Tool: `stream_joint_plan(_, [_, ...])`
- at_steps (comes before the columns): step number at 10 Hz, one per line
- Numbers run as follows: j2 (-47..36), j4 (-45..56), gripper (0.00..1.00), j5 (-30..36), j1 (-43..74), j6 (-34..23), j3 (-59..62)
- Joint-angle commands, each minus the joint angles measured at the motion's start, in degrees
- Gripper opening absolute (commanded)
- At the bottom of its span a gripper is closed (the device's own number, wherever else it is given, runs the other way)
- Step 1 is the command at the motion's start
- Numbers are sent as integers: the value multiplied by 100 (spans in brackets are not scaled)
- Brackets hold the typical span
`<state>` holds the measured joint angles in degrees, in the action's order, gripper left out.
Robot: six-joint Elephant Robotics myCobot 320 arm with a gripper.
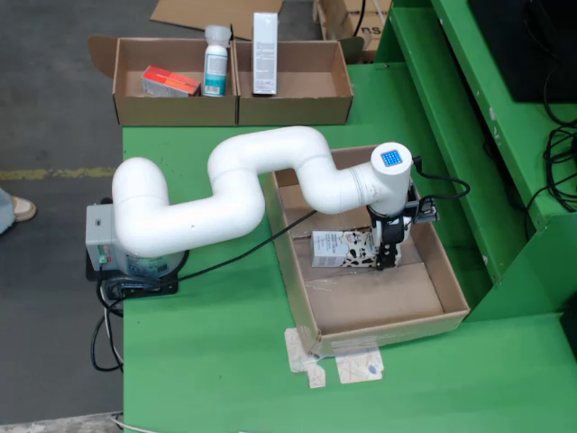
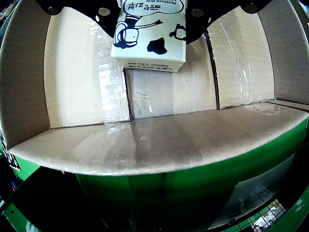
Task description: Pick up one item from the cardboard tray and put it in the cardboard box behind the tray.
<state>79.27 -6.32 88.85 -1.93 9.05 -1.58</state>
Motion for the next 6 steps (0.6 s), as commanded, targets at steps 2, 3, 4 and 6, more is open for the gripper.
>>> stream_joint_plan(2, [-186,-74,0,-19,38,32,158])
stream_joint_plan(3, [-186,-74,0,-19,38,32,158])
stream_joint_plan(4, [-538,640,0,243,48,-8,158])
stream_joint_plan(6, [-1059,1495,0,401,-11,-100,158])
